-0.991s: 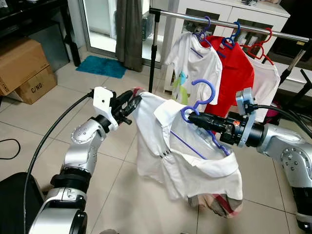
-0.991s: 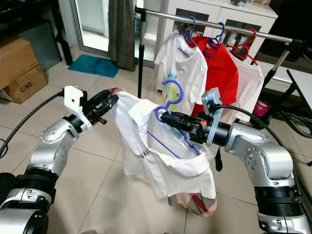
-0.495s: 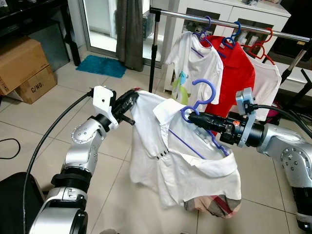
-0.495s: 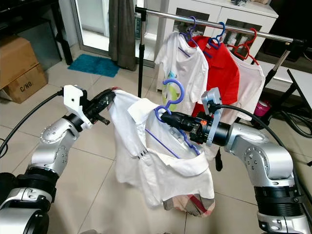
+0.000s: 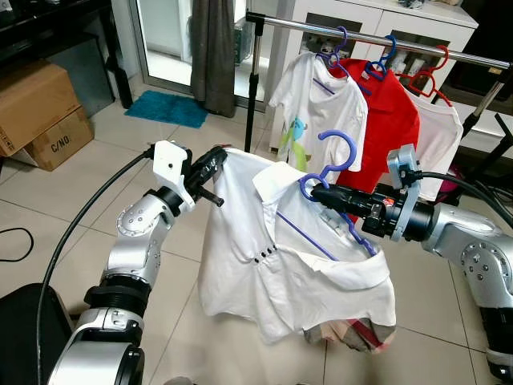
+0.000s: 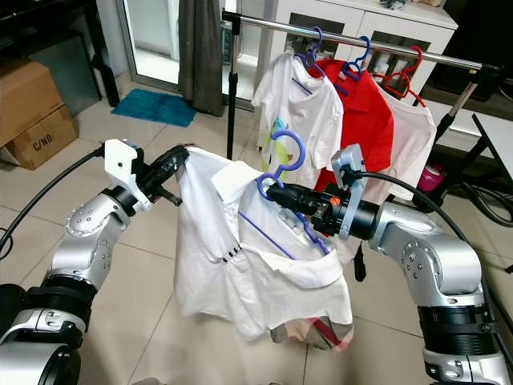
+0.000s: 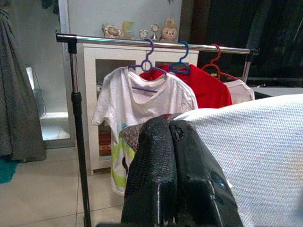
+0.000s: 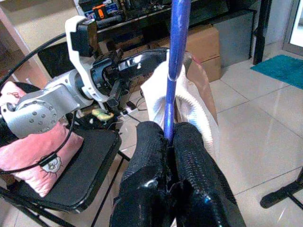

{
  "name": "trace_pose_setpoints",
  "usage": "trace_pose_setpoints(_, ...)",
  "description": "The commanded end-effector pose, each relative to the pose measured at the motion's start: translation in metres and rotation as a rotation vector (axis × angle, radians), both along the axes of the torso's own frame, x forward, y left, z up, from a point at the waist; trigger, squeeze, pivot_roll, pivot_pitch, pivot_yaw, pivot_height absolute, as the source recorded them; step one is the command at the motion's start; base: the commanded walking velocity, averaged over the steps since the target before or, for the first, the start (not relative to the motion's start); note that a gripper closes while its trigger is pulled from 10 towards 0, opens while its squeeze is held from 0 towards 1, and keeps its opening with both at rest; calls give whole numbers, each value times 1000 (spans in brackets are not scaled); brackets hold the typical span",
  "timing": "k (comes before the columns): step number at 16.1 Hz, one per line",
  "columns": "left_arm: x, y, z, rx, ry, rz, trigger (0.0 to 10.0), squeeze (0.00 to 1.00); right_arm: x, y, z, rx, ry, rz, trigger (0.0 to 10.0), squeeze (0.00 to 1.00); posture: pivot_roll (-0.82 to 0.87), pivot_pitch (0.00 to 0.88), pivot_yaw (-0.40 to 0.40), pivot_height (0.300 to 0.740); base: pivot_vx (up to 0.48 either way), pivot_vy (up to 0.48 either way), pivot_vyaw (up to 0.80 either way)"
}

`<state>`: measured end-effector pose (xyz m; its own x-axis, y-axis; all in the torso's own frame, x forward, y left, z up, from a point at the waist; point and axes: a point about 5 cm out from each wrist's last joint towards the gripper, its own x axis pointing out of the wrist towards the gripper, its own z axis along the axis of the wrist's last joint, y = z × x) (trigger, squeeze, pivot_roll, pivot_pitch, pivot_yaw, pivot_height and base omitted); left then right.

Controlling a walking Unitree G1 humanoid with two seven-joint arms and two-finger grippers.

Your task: Hang hanger

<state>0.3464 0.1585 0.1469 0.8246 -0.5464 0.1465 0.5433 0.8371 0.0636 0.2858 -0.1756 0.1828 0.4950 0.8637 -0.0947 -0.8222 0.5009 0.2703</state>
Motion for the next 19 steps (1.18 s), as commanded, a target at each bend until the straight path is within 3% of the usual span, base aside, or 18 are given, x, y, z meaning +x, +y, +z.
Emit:
trace_pose_setpoints(1,3,-5,4,12,-18,-10,0,0,2,-2,5,-7,-19,-12,10000,0,-142,0,-60,740,0,0,0)
trace_pose_setpoints(11,3,-5,4,12,-18,-10,0,0,2,-2,5,-7,-19,-12,10000,0,-142,0,-60,740,0,0,0)
trace_pose_setpoints(12,3,10,20,135,-92,15,0,0,14,-8,-12,-110,35,-137,10000,0,-137,0,-65,740,0,0,0)
trace_pose_setpoints(13,3,15,26,188,-115,24,0,0,18,-11,-18,-153,53,-182,10000,0,-137,0,-62,740,0,0,0)
trace_pose_setpoints(19,7,12,24,197,-87,8,0,0,14,-14,-26,-190,50,-209,10000,0,-145,0,-36,740,0,0,0)
